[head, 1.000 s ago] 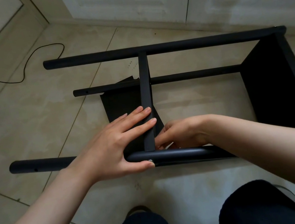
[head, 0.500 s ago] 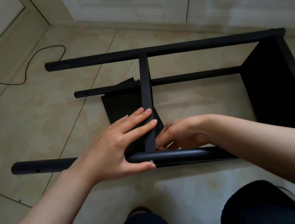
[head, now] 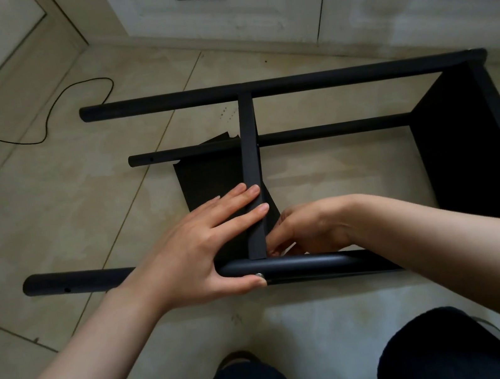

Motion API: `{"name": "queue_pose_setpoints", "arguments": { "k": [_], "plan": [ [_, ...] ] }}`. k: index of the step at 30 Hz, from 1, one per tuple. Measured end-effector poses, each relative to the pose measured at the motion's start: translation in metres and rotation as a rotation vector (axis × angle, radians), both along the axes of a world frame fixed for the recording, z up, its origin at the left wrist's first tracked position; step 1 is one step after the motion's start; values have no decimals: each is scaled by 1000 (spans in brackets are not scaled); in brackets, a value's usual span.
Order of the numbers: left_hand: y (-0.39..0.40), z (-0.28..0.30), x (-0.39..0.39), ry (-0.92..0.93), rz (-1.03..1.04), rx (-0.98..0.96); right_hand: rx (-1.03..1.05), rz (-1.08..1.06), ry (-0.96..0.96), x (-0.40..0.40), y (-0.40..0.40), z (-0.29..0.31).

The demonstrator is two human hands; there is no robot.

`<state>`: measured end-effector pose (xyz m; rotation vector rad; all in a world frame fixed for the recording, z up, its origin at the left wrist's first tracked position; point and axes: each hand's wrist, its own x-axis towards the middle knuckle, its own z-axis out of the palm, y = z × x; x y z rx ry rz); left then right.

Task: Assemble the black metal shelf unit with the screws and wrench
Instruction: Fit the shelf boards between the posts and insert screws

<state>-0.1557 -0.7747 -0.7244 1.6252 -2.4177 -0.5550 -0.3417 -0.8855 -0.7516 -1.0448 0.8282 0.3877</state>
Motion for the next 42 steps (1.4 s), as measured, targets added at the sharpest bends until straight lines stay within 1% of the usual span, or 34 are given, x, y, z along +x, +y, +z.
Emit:
{"name": "queue_pose_setpoints", "arguments": {
  "k": [7, 11, 13, 14, 16, 17, 18, 21, 24, 25, 26, 27, 29, 31, 33, 35, 38, 42],
  "plan": [
    [2, 0, -1, -33, -15, -34, 1, 7, 2, 0, 1, 2],
    [4, 4, -2, -122, -31, -40, -75, 36, -15, -7, 1, 6],
    [10, 4, -4, -157, 3, -32, -130, 26, -4, -11, 3, 13],
    [14, 4, -6, -155, 39, -35, -217, 48, 17, -12, 4, 16],
    [26, 6, -13, -132, 144, -63, -507, 166, 61, -13, 8, 23],
    [32, 8, -17, -110, 207, -93, -626, 223, 45, -13, 10, 26],
    [37, 9, -21, -82, 265, -131, -697, 260, 17, -13, 14, 29],
    [55, 11, -33, 15, 372, -258, -804, 285, -6, -17, 23, 37],
    [79, 13, -44, 189, 535, -416, -897, 285, -8, -28, 34, 43],
    [86, 13, -48, 252, 611, -433, -927, 289, -10, -32, 38, 45],
    [92, 14, -52, 337, 720, -407, -948, 291, -15, -36, 41, 46],
    [96, 16, -56, 461, 870, -327, -961, 289, -19, -39, 43, 46],
    [97, 13, -61, 752, 1172, -55, -983, 278, -19, -43, 46, 46],
    [94, 3, -60, 1008, 1347, 168, -1006, 263, -20, -44, 47, 44],
    [90, -2, -58, 1296, 1412, 266, -1040, 265, -25, -45, 47, 43],
    [84, -4, -57, 1503, 1428, 272, -1062, 270, -29, -48, 48, 43],
    [77, -8, -58, 1668, 1429, 257, -1093, 254, -15, -57, 47, 41],
    [69, -11, -60, 1809, 1380, 240, -1111, 232, -6, -67, 50, 37]
  ]
}}
